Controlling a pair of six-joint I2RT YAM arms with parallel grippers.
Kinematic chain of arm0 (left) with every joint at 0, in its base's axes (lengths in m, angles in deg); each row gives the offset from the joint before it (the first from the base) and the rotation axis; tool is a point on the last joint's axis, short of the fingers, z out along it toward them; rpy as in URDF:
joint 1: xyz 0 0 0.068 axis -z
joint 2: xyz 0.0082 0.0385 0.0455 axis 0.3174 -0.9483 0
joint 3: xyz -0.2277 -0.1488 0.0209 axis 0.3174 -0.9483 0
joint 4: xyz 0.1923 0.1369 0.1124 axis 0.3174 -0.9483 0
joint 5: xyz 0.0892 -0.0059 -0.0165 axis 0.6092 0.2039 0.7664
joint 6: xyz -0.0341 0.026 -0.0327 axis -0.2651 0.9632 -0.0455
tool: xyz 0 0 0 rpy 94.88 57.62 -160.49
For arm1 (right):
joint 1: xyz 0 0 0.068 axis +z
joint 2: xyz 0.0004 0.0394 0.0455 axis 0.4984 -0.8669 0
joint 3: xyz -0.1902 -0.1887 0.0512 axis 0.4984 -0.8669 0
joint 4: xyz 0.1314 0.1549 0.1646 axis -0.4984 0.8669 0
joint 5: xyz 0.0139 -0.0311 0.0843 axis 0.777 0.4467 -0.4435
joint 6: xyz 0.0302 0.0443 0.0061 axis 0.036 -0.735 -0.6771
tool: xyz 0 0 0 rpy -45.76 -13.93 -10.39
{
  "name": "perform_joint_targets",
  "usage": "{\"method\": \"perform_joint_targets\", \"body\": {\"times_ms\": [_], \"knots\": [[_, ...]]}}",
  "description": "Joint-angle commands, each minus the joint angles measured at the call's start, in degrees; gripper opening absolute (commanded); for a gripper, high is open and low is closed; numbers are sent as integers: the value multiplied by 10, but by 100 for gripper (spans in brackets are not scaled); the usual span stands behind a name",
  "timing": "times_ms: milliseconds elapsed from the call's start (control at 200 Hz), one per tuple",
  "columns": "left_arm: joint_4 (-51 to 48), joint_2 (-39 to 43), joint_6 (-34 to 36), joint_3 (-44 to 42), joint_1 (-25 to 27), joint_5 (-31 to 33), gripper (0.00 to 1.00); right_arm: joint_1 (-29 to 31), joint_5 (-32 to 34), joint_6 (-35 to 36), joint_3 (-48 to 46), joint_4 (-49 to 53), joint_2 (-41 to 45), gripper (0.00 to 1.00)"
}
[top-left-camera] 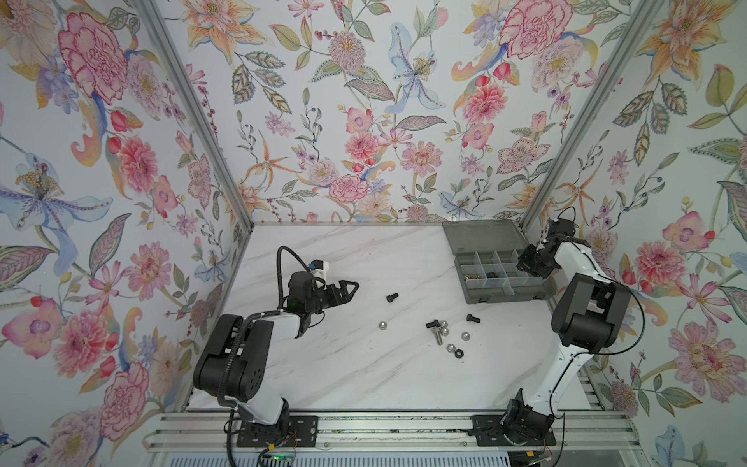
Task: Sort the screws and nuts into containers
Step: 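Lower the black hex nut into a compartment and open the right gripper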
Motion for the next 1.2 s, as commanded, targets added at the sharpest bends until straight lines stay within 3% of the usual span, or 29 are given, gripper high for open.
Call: {"method": "perform_joint_targets", "body": {"times_ms": [0,1196], "knots": [[9,0,-4,1,5,0,99,8,-3,-4,25,6,-15,0],[-1,-31,-10,40,5,-1,99,9,-5,6,24,6,-1,0]]}}
